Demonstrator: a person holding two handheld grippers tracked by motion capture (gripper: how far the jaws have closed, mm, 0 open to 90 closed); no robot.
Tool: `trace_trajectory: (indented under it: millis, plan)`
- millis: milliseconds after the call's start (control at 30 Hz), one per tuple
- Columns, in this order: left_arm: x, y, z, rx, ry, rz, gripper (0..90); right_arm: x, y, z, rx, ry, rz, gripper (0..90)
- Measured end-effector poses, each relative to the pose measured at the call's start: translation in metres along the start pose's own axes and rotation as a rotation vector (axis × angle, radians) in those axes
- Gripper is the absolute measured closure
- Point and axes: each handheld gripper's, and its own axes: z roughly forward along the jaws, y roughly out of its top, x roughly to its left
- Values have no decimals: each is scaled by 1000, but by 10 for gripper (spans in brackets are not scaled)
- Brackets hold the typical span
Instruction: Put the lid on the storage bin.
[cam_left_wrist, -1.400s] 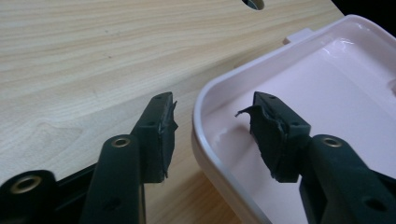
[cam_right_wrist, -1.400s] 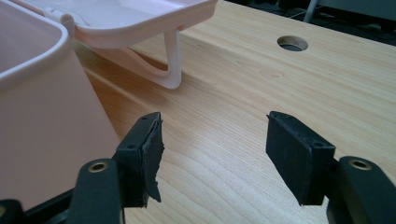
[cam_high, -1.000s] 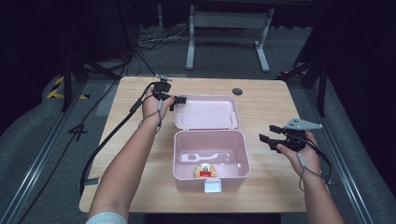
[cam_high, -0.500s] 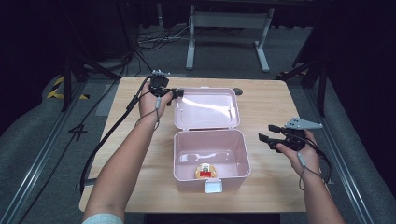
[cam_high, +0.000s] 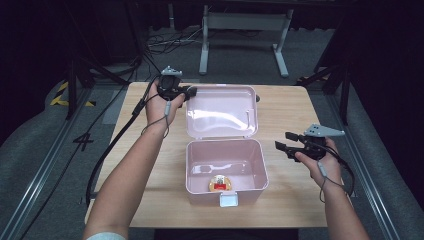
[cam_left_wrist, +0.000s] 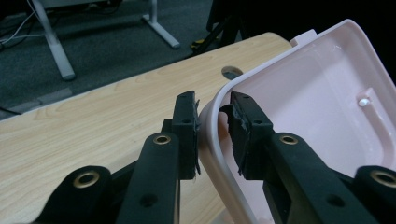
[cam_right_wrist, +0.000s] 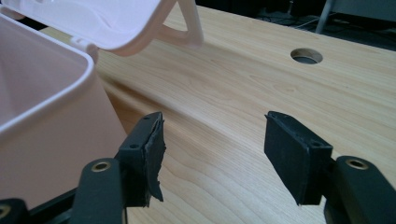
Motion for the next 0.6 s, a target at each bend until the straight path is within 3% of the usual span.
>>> trace_trajectory:
  millis: [300,600]
  plan:
    - [-10,4,-20,-50,-10,31,728,5,5,2,-5,27,9,430]
    - [-20,7,-32,-69,-5,48,722,7,9,0,-8,31,4,439]
